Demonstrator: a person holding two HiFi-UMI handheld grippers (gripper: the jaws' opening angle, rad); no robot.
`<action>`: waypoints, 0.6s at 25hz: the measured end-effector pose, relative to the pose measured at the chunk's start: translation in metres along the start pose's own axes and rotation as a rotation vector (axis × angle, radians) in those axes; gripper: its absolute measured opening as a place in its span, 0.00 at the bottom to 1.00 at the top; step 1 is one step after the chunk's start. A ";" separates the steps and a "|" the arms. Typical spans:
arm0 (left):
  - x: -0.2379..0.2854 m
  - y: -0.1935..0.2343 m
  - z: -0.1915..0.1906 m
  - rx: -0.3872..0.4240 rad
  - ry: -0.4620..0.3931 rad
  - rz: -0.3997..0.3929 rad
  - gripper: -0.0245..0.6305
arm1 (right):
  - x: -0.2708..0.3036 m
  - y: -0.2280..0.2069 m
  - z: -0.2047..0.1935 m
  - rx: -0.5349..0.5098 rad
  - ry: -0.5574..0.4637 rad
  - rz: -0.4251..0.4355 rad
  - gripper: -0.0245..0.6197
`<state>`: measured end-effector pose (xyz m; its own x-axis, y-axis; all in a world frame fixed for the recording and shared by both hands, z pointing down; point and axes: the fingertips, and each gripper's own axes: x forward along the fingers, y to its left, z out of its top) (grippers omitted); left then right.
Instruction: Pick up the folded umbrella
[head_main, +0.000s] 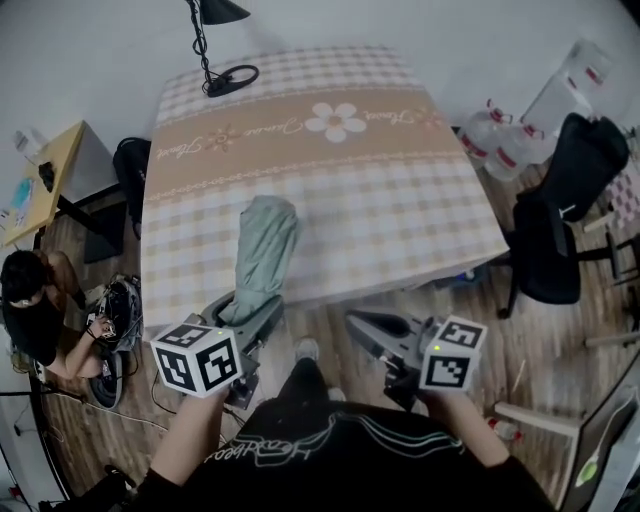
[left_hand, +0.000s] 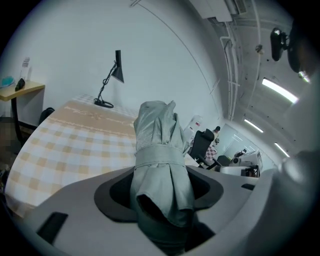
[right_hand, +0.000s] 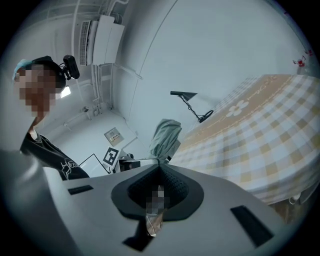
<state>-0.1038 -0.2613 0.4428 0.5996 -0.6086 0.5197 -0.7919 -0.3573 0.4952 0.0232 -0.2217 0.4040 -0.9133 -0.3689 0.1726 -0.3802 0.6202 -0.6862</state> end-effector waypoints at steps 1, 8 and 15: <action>-0.007 -0.009 0.000 0.001 -0.012 -0.012 0.43 | -0.003 0.006 -0.002 -0.009 0.002 0.005 0.05; -0.050 -0.064 -0.005 0.018 -0.100 -0.063 0.43 | -0.027 0.048 -0.009 -0.077 -0.005 0.045 0.05; -0.069 -0.098 -0.010 0.034 -0.162 -0.098 0.43 | -0.050 0.073 -0.014 -0.128 -0.031 0.085 0.05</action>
<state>-0.0665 -0.1768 0.3654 0.6498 -0.6747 0.3501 -0.7357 -0.4425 0.5127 0.0388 -0.1479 0.3554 -0.9390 -0.3307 0.0945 -0.3187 0.7329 -0.6011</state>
